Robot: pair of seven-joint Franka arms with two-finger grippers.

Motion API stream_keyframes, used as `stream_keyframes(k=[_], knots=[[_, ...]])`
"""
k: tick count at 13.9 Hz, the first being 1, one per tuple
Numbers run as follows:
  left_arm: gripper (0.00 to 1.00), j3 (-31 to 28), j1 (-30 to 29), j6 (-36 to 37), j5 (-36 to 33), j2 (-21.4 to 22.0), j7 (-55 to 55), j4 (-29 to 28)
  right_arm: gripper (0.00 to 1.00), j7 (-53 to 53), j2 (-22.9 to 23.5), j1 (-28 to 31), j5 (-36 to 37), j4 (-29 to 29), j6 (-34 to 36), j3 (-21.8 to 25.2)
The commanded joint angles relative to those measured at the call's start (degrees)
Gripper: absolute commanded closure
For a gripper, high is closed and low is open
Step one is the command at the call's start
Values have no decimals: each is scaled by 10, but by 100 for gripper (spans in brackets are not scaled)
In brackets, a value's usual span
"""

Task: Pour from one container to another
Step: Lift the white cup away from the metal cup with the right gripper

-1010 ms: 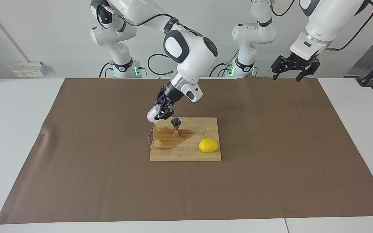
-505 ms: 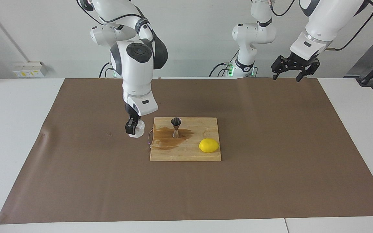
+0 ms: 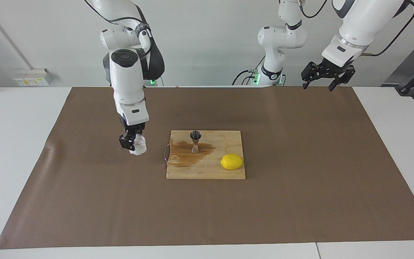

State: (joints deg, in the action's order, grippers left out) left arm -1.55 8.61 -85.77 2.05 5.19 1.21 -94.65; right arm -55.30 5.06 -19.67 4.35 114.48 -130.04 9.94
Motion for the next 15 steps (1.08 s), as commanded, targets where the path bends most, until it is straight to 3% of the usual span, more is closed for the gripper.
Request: stream_keyframes(k=[1, 11, 15], knots=[[0, -2, 1, -4, -7, 14, 3, -14, 100, -59, -22, 11, -63, 42, -26, 27], [0, -2, 1, -4, -7, 14, 3, -14, 100, -115, 25, 32, -77, 62, -30, 58], [0, -2, 1, -4, -7, 14, 3, -14, 100, -188, 41, 45, -123, 79, -56, 70]])
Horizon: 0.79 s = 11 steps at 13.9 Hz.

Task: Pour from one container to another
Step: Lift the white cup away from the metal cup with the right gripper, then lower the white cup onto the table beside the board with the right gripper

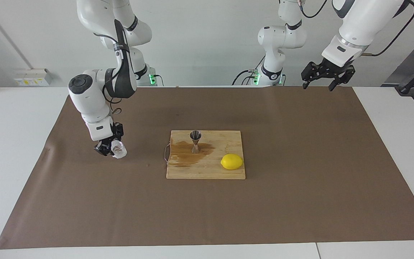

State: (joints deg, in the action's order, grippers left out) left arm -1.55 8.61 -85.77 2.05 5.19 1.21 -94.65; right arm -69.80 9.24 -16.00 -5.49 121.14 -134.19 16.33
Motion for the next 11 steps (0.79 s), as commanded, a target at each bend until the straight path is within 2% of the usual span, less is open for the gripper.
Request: stream_keyframes(k=[1, 6, 8, 11], knots=[[0, -2, 1, -4, -7, 14, 3, -14, 100, -53, -1, 9, -25, 15, -14, 12], [0, -2, 1, -4, -7, 14, 3, -14, 100, -72, 3, 12, -30, 22, -20, 15], [0, -2, 1, -4, -7, 14, 3, -14, 100, -93, 11, 16, -36, 30, -52, 15], [0, -2, 1, -4, -7, 14, 3, -14, 100, -118, 23, 18, -58, 31, -63, 17]])
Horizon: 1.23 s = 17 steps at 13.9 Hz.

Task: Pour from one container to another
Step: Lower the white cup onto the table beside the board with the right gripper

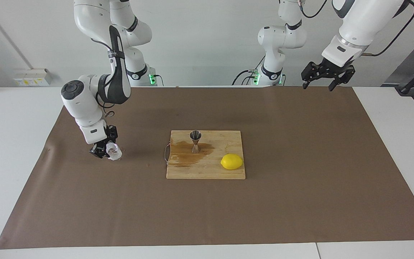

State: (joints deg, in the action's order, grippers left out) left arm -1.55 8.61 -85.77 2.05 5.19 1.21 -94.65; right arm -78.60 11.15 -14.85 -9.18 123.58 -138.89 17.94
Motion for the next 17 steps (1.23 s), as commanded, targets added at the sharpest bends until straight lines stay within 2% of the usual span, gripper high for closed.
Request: stream_keyframes(k=[1, 12, 15, 17], knots=[[0, -2, 1, -4, -7, 14, 3, -14, 100, -38, 4, 6, -22, 7, -23, 5], [0, -2, 1, -4, -7, 14, 3, -14, 100, -37, 8, 6, -22, 16, -40, 8], [0, -2, 1, -4, -7, 14, 3, -14, 82, -31, 8, 6, -23, 11, -35, 8], [0, -2, 1, -4, -7, 14, 3, -14, 63, -31, 8, 6, -53, 9, -24, 8]])
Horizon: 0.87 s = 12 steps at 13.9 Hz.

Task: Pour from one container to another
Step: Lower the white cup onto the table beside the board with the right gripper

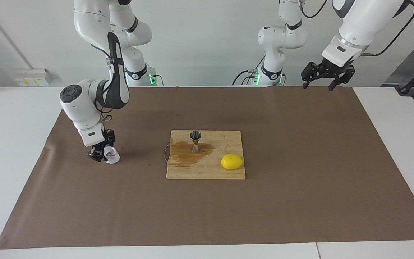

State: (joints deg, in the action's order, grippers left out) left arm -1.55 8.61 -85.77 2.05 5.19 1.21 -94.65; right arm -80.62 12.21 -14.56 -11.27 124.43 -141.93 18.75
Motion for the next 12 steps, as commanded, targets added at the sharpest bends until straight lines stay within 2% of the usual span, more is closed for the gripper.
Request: stream_keyframes(k=[1, 2, 4, 7, 9, 11, 12], knots=[[0, -2, 1, -4, -7, 14, 3, -14, 53, -10, -3, 2, -39, -2, 10, 0], [0, -2, 1, -4, -7, 14, 3, -14, 50, -10, -2, 2, -41, -2, 11, 0], [0, -2, 1, -4, -7, 14, 3, -14, 34, -10, -2, 2, -41, -2, 10, 0], [0, -2, 1, -4, -7, 14, 3, -14, 34, -10, -2, 1, -41, -1, 10, 1], [0, -2, 1, -4, -7, 14, 3, -14, 16, -9, -2, 1, -41, -2, 10, 1], [0, -2, 1, -4, -7, 14, 3, -14, 8, -9, -2, 1, -42, -5, 22, 1], [0, -2, 1, -4, -7, 14, 2, -14, 2, 8, -2, 1, -41, -17, 51, 5]])
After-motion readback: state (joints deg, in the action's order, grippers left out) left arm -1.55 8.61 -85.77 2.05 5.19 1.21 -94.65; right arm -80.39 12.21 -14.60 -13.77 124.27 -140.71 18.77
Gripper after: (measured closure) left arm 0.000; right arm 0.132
